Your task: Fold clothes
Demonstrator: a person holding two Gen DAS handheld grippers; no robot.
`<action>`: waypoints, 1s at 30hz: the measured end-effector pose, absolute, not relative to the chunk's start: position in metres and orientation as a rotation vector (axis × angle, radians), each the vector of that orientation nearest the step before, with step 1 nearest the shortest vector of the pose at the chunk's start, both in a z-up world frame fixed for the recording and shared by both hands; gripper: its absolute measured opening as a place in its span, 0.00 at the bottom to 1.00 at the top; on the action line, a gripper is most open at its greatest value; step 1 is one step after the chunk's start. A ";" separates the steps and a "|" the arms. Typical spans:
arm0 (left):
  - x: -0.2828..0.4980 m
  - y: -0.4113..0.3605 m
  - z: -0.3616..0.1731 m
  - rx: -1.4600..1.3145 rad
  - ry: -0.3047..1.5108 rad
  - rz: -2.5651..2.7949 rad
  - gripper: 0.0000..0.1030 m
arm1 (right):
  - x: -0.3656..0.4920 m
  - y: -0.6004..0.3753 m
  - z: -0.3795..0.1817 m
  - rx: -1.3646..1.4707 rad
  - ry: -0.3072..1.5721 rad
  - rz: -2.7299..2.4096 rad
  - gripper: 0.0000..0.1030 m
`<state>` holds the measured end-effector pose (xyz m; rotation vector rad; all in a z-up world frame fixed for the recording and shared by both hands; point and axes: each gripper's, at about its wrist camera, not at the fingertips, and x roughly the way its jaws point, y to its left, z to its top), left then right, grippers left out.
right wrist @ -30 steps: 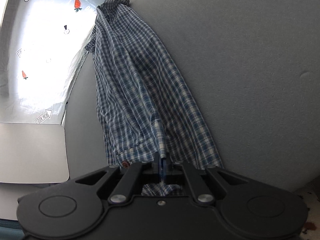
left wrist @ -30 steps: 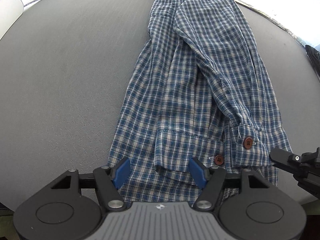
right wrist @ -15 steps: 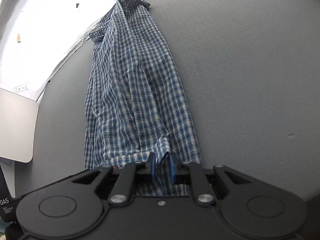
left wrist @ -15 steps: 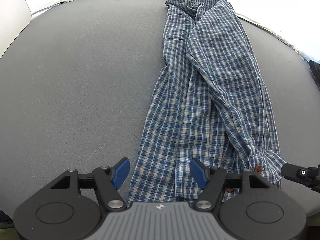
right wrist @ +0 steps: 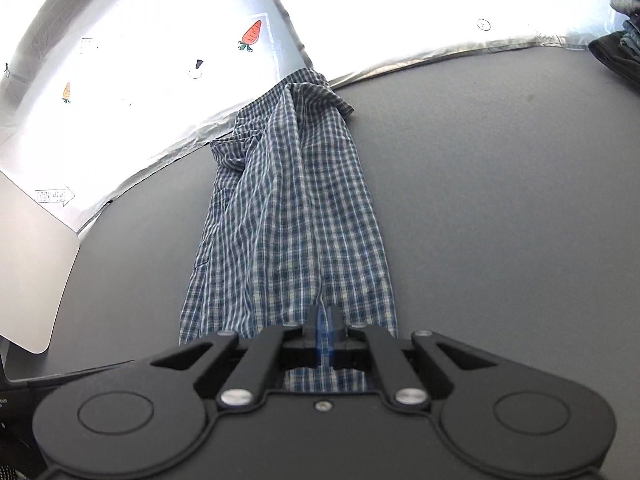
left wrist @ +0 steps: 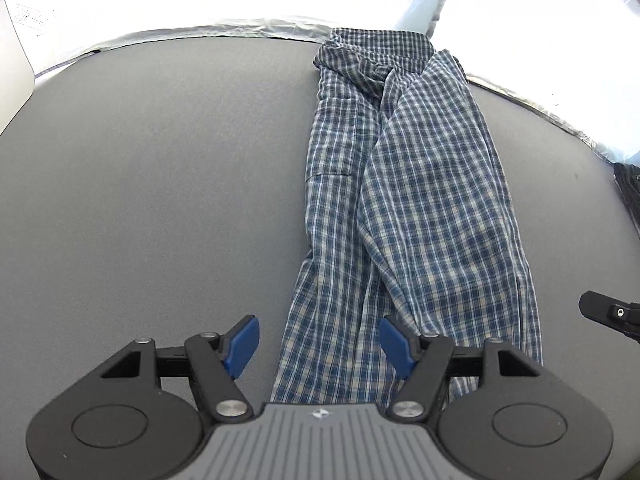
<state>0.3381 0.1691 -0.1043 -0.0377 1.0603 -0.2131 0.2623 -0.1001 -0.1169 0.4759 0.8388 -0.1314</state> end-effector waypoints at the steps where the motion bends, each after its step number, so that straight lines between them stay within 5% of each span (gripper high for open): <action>1: 0.349 0.165 -0.102 -0.044 1.039 -0.227 0.63 | 0.274 -0.102 -0.116 0.461 0.827 -0.121 0.03; 4: 0.391 0.148 -0.095 -0.061 0.982 -0.264 0.55 | 0.317 -0.111 -0.120 0.444 0.807 -0.089 0.03; 8: 0.464 0.117 -0.101 -0.056 0.965 -0.283 0.27 | 0.382 -0.122 -0.134 0.432 0.808 -0.049 0.03; 11: 0.521 0.098 -0.115 -0.078 0.989 -0.288 0.18 | 0.435 -0.128 -0.151 0.437 0.830 -0.036 0.03; 26: 0.658 0.062 -0.153 -0.178 1.008 -0.329 0.19 | 0.561 -0.184 -0.194 0.460 0.841 -0.094 0.03; 28: 0.654 0.065 -0.143 -0.185 1.010 -0.325 0.25 | 0.551 -0.187 -0.184 0.474 0.834 -0.097 0.07; 30: 0.639 0.070 -0.125 -0.180 0.973 -0.335 0.38 | 0.532 -0.189 -0.171 0.486 0.835 -0.088 0.27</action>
